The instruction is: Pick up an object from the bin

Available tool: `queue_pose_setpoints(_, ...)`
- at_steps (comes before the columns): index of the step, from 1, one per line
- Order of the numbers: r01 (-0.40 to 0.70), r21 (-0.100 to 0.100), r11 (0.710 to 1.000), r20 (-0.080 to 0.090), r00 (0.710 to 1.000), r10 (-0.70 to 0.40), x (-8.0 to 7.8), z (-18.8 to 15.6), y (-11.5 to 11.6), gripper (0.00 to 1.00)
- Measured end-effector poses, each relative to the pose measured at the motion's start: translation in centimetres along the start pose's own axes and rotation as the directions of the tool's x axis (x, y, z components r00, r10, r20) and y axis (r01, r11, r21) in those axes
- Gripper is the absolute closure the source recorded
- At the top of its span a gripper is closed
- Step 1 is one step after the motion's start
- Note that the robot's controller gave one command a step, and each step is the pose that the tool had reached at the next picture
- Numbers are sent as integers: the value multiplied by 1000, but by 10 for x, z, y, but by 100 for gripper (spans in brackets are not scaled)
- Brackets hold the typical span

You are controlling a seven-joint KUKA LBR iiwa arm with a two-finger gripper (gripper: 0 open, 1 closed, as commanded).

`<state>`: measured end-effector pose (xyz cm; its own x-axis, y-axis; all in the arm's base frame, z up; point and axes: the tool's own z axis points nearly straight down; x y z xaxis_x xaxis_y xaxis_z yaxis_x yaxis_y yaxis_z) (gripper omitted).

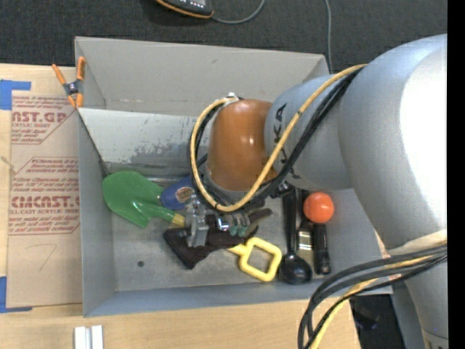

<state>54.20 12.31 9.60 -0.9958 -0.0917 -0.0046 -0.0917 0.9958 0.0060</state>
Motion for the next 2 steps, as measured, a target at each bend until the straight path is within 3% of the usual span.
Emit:
queue_pose_setpoints(1,28,2,1000,-4,1000,-28,5,-108,0,100)
queue_pose_setpoints(2,-52,-1,999,-1,999,52,-2,-34,-5,100)
